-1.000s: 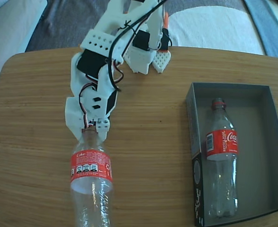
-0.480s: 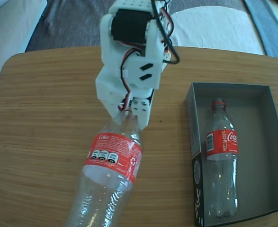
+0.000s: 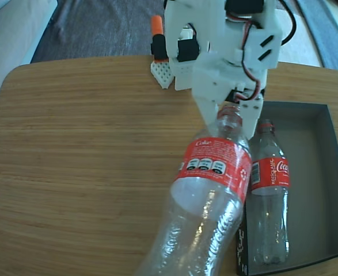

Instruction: Grasp the bottles and put them in the box.

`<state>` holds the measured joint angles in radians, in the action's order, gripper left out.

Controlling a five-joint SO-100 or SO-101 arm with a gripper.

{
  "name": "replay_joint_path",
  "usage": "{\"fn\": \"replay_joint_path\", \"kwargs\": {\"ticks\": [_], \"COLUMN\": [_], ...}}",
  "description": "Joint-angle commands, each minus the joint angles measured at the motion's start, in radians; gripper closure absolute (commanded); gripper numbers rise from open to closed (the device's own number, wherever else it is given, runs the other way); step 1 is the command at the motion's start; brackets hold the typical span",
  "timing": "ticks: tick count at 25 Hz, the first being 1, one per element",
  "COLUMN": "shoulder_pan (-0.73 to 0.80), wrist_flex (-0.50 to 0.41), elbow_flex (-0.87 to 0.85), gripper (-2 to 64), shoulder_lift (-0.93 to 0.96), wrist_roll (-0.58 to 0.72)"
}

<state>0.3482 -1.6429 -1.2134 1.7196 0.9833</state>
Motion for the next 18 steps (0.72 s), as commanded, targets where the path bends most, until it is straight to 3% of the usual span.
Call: {"fn": "replay_joint_path", "kwargs": {"ticks": [1,11,18], "shoulder_pan": [0.132,0.522,0.643], "wrist_flex": [-0.043,-0.031,-0.028], "elbow_flex": [0.075,0.074,-0.044], "gripper": [61.8,61.8,61.8], "shoulder_lift": [0.058,0.044,0.054], "wrist_roll": [-0.110,-0.419,-0.476]}}
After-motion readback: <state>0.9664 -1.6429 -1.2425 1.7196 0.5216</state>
